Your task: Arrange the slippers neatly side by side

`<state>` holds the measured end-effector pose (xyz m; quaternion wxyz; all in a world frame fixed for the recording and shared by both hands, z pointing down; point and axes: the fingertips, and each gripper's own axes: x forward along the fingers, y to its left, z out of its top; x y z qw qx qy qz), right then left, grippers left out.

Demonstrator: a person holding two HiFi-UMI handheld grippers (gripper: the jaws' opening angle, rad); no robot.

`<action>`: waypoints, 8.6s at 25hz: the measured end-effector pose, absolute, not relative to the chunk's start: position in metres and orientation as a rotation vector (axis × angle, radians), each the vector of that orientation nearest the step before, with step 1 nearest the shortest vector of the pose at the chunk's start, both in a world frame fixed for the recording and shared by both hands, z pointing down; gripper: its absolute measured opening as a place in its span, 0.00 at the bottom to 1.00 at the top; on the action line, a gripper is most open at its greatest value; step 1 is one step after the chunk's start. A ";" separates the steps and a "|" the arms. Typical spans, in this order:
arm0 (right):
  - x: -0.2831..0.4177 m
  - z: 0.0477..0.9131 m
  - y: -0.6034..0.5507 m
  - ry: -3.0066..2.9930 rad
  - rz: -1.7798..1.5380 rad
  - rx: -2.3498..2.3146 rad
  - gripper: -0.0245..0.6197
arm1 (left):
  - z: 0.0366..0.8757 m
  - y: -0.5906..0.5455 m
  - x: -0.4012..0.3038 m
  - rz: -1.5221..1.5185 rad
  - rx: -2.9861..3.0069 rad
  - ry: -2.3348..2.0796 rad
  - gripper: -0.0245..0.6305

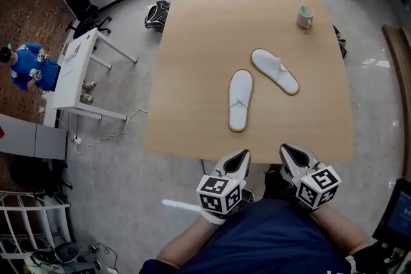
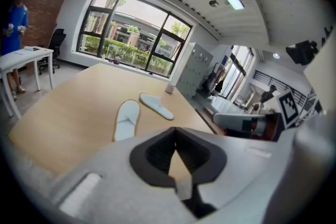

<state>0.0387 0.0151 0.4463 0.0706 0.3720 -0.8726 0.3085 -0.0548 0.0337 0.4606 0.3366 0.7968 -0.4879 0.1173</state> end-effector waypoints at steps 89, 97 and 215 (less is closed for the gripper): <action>0.049 0.681 -0.237 -2.123 0.488 1.024 0.05 | 0.683 -0.159 -0.080 1.020 2.299 -1.255 0.04; 0.052 0.679 -0.214 -2.098 0.624 1.092 0.05 | 0.682 -0.161 -0.080 1.002 2.286 -1.235 0.04; 0.009 0.399 -0.106 -2.778 0.587 1.150 0.05 | 0.442 -0.082 -0.042 0.330 2.335 -1.152 0.04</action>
